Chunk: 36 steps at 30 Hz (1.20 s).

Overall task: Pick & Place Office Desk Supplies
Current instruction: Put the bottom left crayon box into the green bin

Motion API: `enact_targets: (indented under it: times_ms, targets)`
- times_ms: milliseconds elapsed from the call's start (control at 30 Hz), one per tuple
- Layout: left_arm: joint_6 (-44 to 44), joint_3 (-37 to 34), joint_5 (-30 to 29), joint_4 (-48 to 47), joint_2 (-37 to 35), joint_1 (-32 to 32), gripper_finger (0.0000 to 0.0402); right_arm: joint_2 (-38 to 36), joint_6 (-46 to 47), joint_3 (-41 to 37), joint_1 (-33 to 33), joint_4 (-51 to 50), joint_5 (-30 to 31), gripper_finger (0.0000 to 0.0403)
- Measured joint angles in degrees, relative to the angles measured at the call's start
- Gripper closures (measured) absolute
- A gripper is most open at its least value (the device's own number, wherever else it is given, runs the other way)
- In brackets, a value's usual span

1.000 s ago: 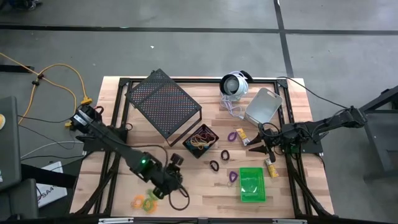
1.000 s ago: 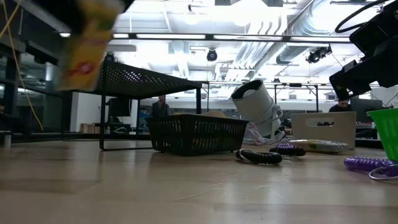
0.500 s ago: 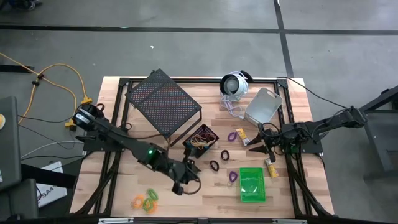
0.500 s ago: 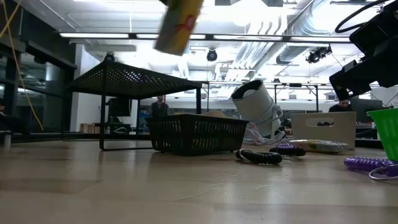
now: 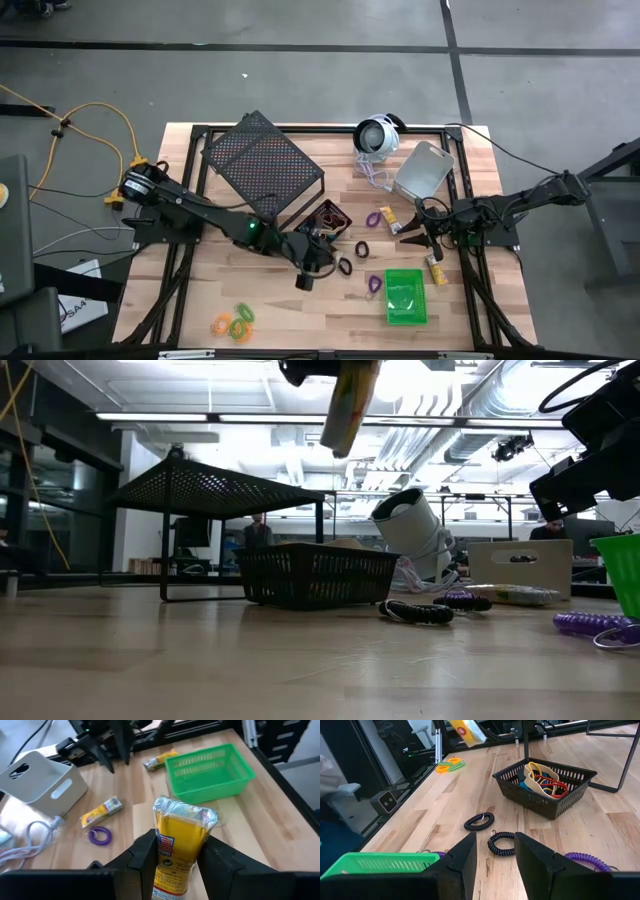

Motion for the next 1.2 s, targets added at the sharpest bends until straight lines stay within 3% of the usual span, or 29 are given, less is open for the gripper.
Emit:
enact_targets:
  times_ms: [700,1200]
  targets:
    - [-1.4,0.0,8.9,26.2,12.9,0.6,0.0282,0.0,0.0,0.0,0.0,-0.1,0.0,0.0283]
    - [-1.5,0.0,9.0,26.7,13.1,0.3,0.0282,0.0,0.0,0.0,0.0,-0.1,0.0,0.0283]
